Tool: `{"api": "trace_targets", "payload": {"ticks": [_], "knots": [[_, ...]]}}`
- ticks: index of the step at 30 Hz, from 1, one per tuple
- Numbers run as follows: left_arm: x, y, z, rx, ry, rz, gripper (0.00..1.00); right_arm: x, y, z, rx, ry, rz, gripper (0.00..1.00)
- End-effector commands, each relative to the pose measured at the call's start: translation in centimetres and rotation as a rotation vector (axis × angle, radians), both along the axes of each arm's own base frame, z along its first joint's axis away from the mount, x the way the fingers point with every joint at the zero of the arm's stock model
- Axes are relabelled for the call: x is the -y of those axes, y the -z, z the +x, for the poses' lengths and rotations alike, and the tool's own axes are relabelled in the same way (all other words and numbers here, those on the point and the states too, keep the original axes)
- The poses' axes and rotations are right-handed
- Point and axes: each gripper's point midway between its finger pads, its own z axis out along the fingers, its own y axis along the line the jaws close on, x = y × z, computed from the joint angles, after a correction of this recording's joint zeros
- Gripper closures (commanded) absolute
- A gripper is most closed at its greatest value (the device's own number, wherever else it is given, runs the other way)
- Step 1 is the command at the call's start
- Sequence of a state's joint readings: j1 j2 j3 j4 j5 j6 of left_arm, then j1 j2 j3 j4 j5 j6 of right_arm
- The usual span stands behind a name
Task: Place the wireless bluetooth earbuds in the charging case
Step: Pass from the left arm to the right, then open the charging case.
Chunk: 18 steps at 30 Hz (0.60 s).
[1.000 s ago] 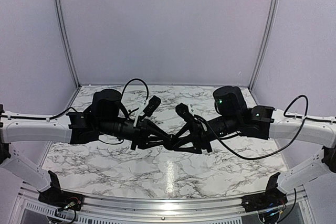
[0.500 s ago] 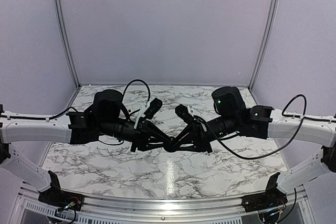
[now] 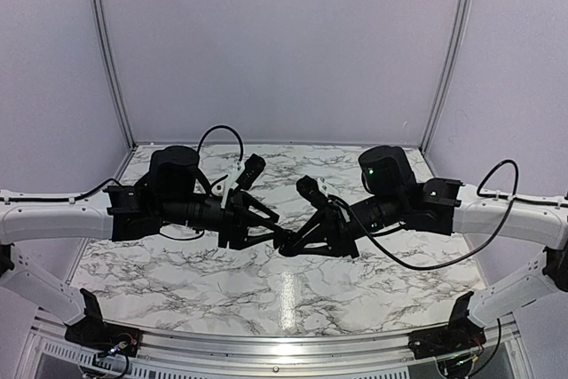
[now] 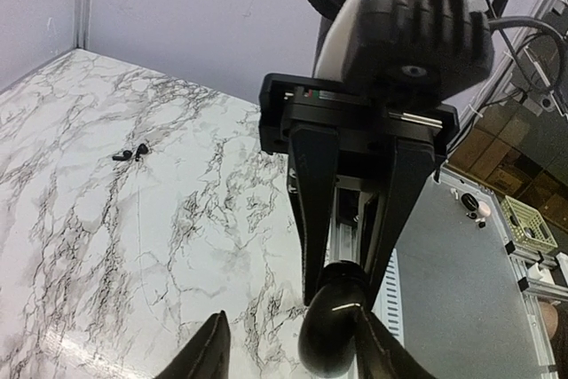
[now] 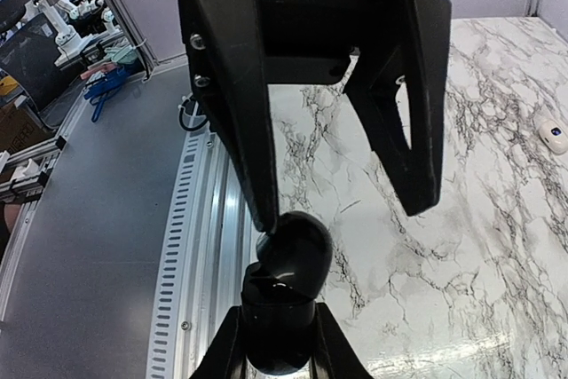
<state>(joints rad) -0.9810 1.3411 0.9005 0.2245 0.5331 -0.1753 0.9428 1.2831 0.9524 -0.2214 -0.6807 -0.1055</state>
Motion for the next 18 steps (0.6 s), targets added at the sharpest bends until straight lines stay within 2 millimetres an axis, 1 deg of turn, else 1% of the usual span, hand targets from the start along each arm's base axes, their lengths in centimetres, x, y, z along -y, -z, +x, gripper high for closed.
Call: {"api": "trace_targets", "payload": {"ticks": [1, 3, 9, 11, 14, 18], "knots": [[-1.0, -1.0, 1.5, 0.036, -0.082, -0.008, 0.45, 0.0, -2.5, -0.7, 0.038, -0.043, 0.069, 1.0], [-1.2, -1.0, 1.6, 0.045, -0.091, -0.006, 0.41, 0.0, -2.6, -0.6, 0.044, -0.042, 0.072, 1.0], [-2.0, -1.3, 1.7, 0.069, -0.116, -0.002, 0.34, 0.1, -3.5, -0.7, 0.061, -0.039, 0.111, 1.0], [-2.4, -1.4, 1.5, 0.079, -0.115, -0.007, 0.33, 0.0, -3.6, -0.6, 0.063, -0.03, 0.118, 1.0], [-2.7, -2.1, 0.5, 0.09, -0.084, -0.041, 0.28, -0.1, -3.7, -0.1, 0.066, -0.008, 0.116, 1.0], [-2.1, -2.2, -0.4, 0.105, -0.055, -0.045, 0.22, -0.4, -3.8, 0.7, 0.076, 0.032, 0.113, 1.0]]}}
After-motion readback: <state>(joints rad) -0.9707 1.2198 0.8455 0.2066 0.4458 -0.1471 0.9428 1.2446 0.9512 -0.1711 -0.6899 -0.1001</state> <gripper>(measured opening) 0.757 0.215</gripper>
